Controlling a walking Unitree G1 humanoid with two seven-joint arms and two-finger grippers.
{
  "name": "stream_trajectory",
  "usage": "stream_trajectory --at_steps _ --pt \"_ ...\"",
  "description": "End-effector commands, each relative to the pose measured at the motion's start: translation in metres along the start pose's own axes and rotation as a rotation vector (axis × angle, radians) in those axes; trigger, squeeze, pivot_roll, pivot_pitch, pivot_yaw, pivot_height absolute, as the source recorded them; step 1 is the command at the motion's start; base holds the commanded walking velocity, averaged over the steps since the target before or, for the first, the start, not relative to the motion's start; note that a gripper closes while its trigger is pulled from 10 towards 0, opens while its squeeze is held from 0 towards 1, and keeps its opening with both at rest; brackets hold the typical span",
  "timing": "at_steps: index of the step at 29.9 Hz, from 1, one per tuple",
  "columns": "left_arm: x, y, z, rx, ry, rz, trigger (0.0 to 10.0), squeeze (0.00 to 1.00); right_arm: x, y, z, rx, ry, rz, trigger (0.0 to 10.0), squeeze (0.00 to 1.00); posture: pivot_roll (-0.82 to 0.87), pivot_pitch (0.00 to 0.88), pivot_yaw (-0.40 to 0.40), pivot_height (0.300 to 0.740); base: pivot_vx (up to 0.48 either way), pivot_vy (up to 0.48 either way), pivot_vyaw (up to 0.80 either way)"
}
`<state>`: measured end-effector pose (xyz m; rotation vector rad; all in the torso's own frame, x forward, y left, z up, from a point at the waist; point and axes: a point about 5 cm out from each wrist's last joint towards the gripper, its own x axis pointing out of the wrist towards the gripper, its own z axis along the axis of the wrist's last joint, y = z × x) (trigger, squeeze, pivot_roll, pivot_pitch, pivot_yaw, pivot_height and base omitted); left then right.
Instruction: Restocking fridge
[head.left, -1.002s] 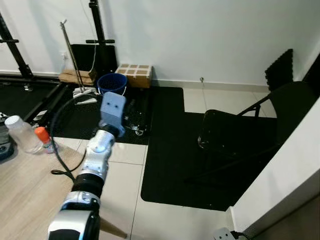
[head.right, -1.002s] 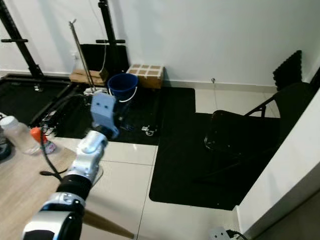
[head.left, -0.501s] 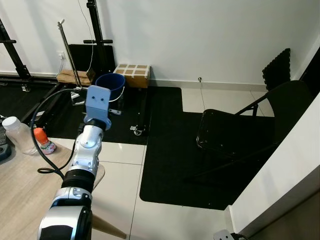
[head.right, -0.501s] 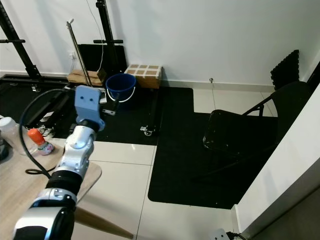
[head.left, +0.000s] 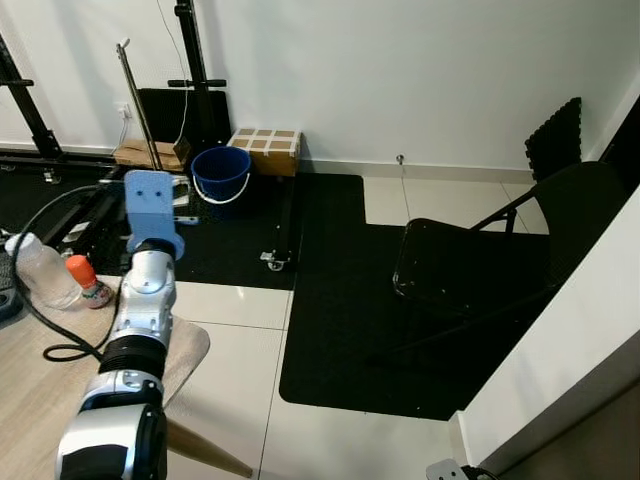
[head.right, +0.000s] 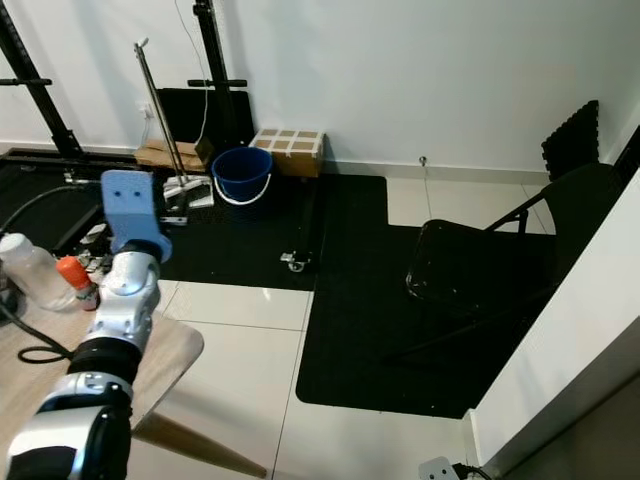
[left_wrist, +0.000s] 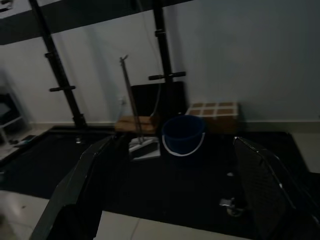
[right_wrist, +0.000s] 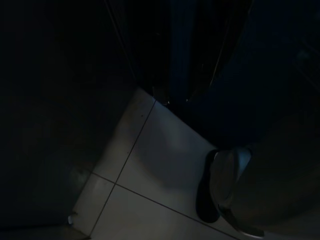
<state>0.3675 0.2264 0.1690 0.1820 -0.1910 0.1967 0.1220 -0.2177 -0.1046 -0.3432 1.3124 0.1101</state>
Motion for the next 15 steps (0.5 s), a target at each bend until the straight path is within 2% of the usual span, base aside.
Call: stream_trajectory --at_steps 1,9,10,15 --pt "-0.001 0.011 -0.008 0.019 0.046 0.032 10.0 0.0 0.0 0.001 -0.001 0.006 0.0 0.004 10.0 0.0 0.01 0.0 0.005 0.74 0.0 0.0 0.0" --pt "-0.005 0.029 -0.022 0.062 0.109 0.068 10.0 0.0 0.0 0.001 -0.001 0.005 0.0 0.005 10.0 0.0 0.01 0.0 0.004 0.74 0.0 0.0 0.0" --pt "-0.007 0.034 -0.027 0.087 0.132 0.071 10.0 0.0 0.0 0.001 -0.001 0.004 0.001 0.006 10.0 0.0 0.01 0.0 0.004 0.74 0.0 0.0 0.0" --pt "-0.009 0.04 -0.03 0.105 0.147 0.081 10.0 0.0 0.0 0.001 -0.003 0.005 0.004 0.006 10.0 0.0 0.01 0.0 0.005 0.74 0.0 0.0 0.0"
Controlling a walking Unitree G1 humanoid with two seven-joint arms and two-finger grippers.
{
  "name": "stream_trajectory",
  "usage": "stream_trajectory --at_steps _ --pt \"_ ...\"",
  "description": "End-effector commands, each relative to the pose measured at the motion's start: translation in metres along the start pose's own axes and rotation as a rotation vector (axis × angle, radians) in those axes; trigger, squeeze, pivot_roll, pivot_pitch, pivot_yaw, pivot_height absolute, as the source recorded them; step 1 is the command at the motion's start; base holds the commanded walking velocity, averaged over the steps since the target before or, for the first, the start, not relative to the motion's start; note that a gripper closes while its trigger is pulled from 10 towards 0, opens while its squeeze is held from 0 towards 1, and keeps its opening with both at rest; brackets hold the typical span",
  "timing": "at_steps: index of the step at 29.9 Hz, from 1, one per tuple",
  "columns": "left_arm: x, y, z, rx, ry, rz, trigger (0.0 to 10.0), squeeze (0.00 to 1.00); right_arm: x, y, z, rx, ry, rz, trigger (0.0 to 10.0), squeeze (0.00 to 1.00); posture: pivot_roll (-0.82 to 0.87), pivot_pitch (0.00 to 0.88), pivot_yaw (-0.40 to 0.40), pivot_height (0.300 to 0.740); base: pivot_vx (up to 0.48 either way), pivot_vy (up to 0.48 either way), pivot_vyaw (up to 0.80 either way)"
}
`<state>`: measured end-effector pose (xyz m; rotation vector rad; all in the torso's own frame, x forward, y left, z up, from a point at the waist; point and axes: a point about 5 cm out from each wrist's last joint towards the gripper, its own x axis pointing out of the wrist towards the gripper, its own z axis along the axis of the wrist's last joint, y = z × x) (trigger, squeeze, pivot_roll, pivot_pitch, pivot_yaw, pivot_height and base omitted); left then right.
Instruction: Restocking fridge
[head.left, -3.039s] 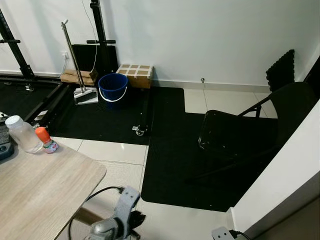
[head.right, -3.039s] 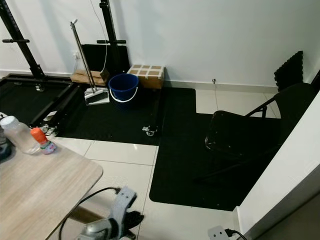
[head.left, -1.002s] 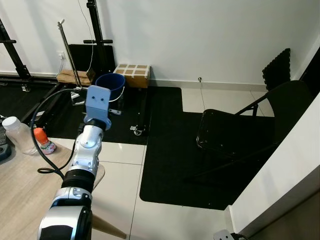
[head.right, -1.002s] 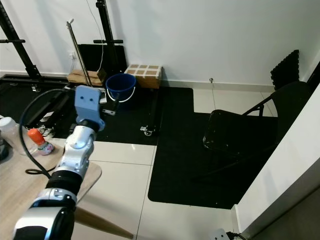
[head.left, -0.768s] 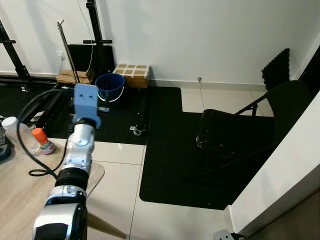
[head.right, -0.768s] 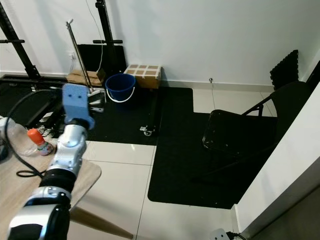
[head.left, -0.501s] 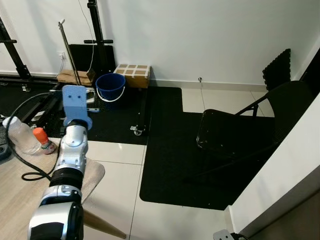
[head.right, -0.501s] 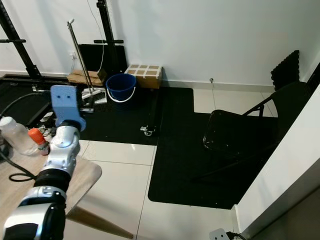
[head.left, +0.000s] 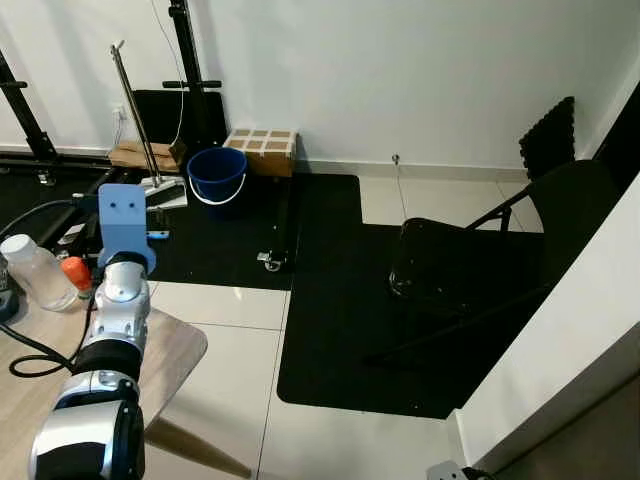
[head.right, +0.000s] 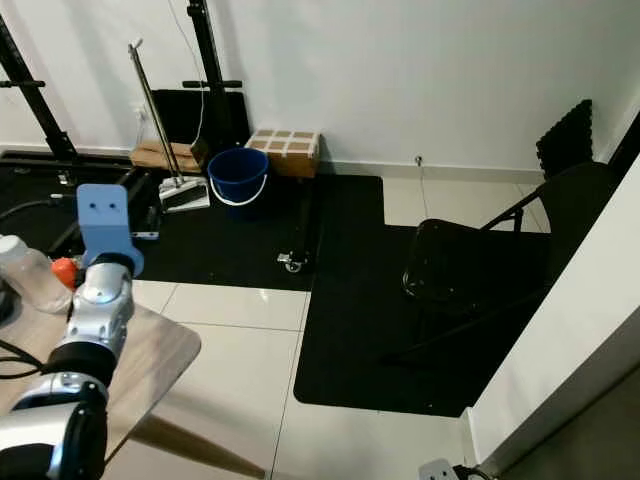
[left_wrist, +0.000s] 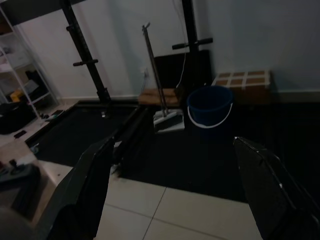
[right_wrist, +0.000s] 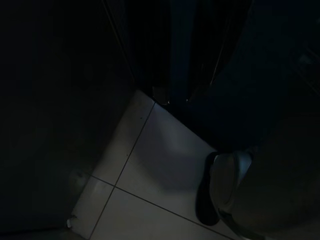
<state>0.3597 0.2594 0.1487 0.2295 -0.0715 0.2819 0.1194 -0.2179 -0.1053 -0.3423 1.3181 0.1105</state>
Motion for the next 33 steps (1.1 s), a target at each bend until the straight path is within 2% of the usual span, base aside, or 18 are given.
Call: stream_trajectory --at_steps 1,7,10,26,33 --pt "-0.001 0.012 -0.007 0.04 0.03 0.019 10.0 0.0 0.0 0.0 -0.001 0.005 0.0 0.003 10.0 0.0 0.0 0.0 0.005 0.74 0.0 0.0 0.0" --pt "0.001 0.023 -0.006 0.041 0.032 0.061 10.0 0.0 0.0 -0.001 -0.003 0.003 0.005 0.0 10.0 0.0 0.0 0.0 0.001 0.74 0.0 0.0 0.0" --pt "0.0 0.027 -0.008 -0.002 0.044 0.083 10.0 0.0 0.0 -0.002 -0.002 0.001 0.003 -0.001 10.0 0.0 0.0 0.0 0.0 0.74 0.0 0.0 0.0" --pt "-0.009 0.043 -0.026 -0.083 0.102 0.164 10.0 0.0 0.0 -0.005 0.0 -0.009 0.0 -0.006 10.0 0.0 0.0 0.0 -0.007 0.74 0.0 0.0 0.0" --pt "-0.011 0.054 -0.027 -0.072 0.101 0.194 10.0 0.0 -0.001 -0.006 0.0 -0.011 0.0 -0.006 10.0 0.0 0.0 0.0 -0.007 0.74 0.0 0.0 0.0"
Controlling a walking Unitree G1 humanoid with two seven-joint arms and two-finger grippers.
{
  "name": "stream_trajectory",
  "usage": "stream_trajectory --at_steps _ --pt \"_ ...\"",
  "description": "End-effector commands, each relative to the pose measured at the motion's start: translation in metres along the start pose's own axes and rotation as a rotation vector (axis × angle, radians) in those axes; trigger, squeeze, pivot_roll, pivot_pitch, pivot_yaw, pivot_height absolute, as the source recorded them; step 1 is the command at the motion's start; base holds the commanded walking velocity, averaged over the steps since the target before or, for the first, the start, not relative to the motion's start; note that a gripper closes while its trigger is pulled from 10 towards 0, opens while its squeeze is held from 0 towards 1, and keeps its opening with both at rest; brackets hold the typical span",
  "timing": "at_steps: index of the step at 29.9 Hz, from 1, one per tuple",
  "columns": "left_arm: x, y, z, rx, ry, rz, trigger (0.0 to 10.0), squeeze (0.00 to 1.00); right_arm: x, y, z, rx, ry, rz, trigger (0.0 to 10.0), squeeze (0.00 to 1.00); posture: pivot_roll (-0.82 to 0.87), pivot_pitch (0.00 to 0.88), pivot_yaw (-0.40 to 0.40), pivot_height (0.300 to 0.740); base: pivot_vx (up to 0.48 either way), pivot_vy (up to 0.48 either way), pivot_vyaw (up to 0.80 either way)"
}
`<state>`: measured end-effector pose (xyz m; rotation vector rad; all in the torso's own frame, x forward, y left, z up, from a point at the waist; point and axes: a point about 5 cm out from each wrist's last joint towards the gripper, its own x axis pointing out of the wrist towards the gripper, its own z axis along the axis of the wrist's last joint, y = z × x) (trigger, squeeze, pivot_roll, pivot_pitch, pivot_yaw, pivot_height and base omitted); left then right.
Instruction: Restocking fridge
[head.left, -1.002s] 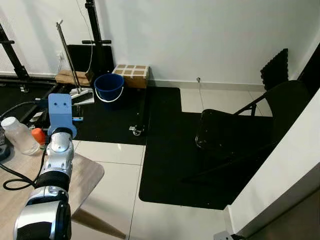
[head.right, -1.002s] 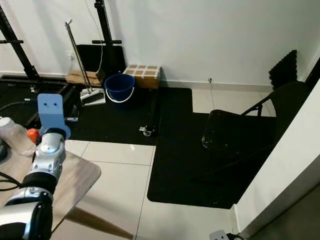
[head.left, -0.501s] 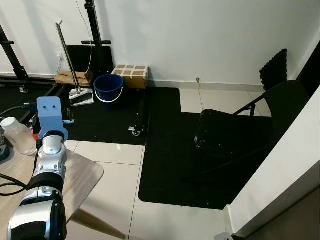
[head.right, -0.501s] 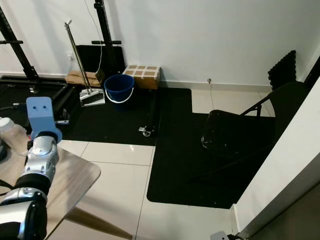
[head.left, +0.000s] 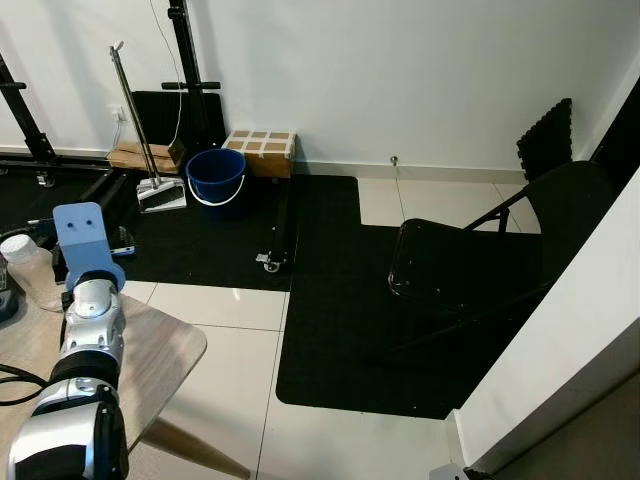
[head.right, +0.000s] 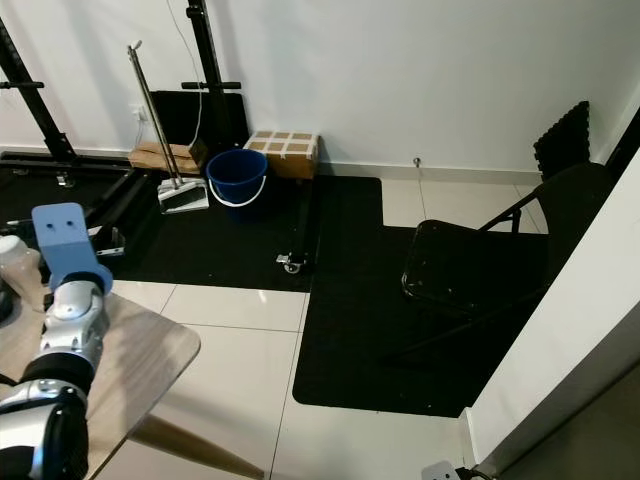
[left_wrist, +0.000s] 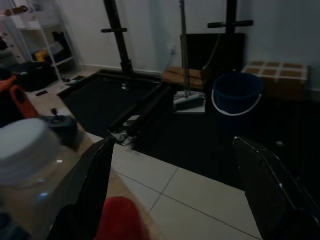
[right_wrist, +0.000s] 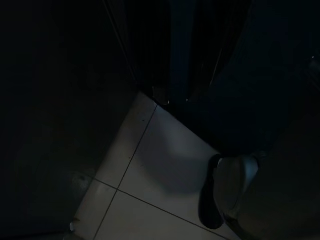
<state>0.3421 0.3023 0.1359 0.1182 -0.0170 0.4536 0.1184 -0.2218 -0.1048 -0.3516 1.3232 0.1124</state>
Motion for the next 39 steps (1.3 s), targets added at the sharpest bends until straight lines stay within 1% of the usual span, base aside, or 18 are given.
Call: stream_trajectory --at_steps 1,5,10,12,17,22,39 --pt "-0.002 0.015 -0.005 0.023 0.012 0.034 10.0 0.0 0.0 -0.002 0.002 -0.004 -0.005 -0.003 10.0 0.0 0.01 0.0 -0.008 0.74 0.0 0.0 0.0" --pt "-0.002 0.021 -0.006 0.026 0.016 0.047 10.0 0.0 0.0 -0.002 0.002 -0.006 -0.005 -0.002 10.0 0.0 0.01 0.0 -0.008 0.74 0.0 0.0 0.0" --pt "-0.003 0.021 -0.009 0.031 0.029 0.047 10.0 0.0 0.0 -0.002 0.003 -0.009 -0.006 -0.002 10.0 0.0 0.01 0.0 -0.008 0.74 0.0 0.0 0.0" --pt "-0.005 0.02 -0.014 0.027 0.043 0.045 10.0 0.0 0.0 -0.002 0.003 -0.01 -0.007 -0.003 10.0 0.0 0.01 0.0 -0.01 0.74 0.0 0.0 0.0" --pt "-0.006 0.019 -0.017 0.025 0.052 0.042 10.0 0.0 0.0 -0.003 0.003 -0.011 -0.007 -0.003 10.0 0.0 0.01 0.0 -0.011 0.74 0.0 0.0 0.0" --pt "-0.009 0.016 -0.023 0.014 0.079 0.015 10.0 0.0 0.0 -0.002 0.003 -0.009 -0.006 -0.003 10.0 0.0 0.01 0.0 -0.009 0.74 0.0 0.0 0.0" --pt "-0.013 0.012 -0.031 0.017 0.108 -0.003 10.0 0.0 0.0 -0.003 0.002 -0.008 -0.004 -0.004 10.0 0.0 0.0 0.0 -0.011 0.74 0.0 0.0 0.0"
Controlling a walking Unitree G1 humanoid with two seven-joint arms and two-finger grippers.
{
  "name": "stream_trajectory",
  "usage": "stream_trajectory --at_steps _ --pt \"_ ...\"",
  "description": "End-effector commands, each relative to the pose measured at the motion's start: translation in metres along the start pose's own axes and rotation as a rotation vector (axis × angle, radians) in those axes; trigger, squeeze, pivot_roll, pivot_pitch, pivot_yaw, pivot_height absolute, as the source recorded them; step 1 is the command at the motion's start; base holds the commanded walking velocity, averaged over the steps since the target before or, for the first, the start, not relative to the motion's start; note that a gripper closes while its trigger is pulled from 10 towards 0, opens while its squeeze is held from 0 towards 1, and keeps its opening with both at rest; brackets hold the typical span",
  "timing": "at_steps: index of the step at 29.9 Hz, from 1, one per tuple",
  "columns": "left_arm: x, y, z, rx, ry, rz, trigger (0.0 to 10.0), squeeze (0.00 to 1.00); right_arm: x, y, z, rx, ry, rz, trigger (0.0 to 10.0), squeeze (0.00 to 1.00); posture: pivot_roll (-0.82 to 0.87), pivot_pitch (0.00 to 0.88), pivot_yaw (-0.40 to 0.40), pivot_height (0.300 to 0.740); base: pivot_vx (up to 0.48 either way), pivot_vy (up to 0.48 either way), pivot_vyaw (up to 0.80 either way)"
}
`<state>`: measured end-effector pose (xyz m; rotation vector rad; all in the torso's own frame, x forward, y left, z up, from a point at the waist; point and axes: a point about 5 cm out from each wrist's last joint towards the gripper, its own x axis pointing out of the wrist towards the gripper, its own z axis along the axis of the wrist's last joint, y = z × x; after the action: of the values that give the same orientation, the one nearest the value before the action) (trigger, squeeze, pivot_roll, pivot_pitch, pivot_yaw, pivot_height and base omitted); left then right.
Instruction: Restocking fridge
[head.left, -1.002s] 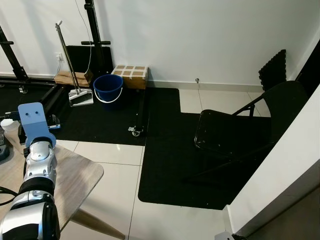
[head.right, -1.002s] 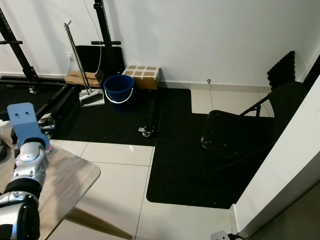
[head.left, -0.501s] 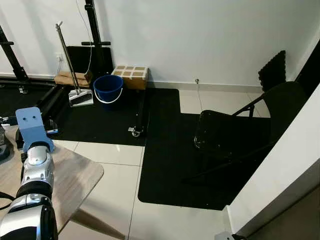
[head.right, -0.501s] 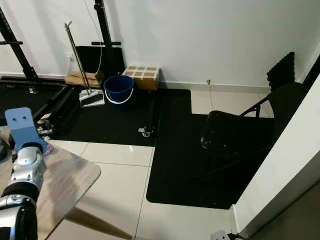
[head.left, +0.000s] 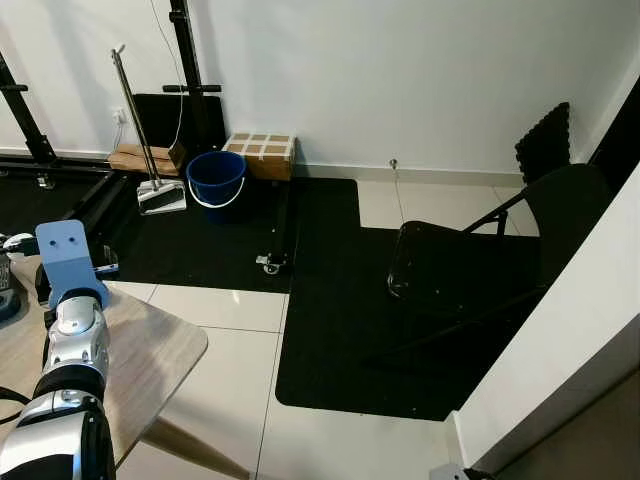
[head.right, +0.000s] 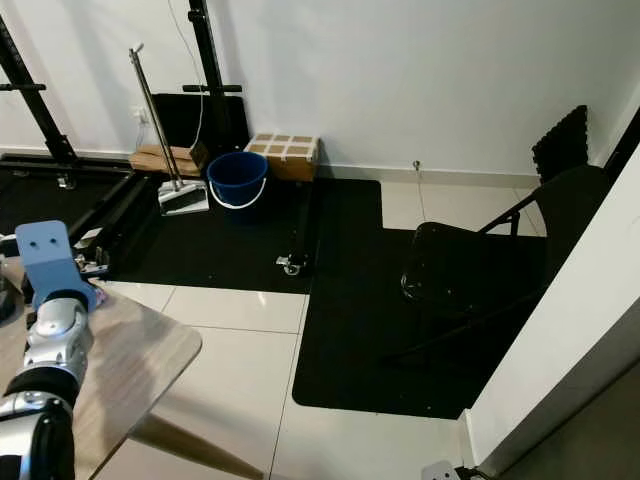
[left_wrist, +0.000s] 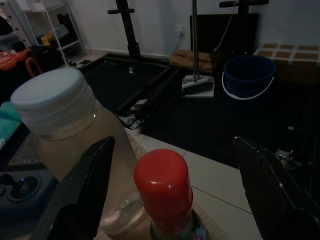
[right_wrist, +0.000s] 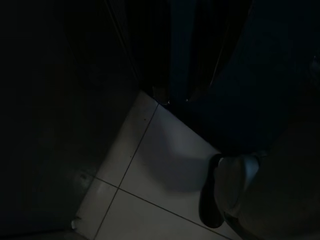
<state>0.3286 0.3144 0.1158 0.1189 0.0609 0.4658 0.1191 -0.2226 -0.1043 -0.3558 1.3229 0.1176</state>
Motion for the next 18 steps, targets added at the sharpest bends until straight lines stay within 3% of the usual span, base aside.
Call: stream_trajectory --at_steps 1,18 --pt "-0.004 -0.003 -0.011 -0.002 0.036 -0.013 10.0 0.0 0.0 -0.002 0.001 -0.002 -0.003 -0.006 10.0 0.0 0.0 0.0 -0.012 0.74 0.0 0.0 0.0" --pt "-0.005 -0.001 -0.013 0.005 0.035 -0.024 10.0 0.0 -0.001 -0.004 -0.01 -0.009 0.022 -0.007 10.0 0.0 -0.01 0.009 -0.02 0.74 0.0 0.0 0.0"
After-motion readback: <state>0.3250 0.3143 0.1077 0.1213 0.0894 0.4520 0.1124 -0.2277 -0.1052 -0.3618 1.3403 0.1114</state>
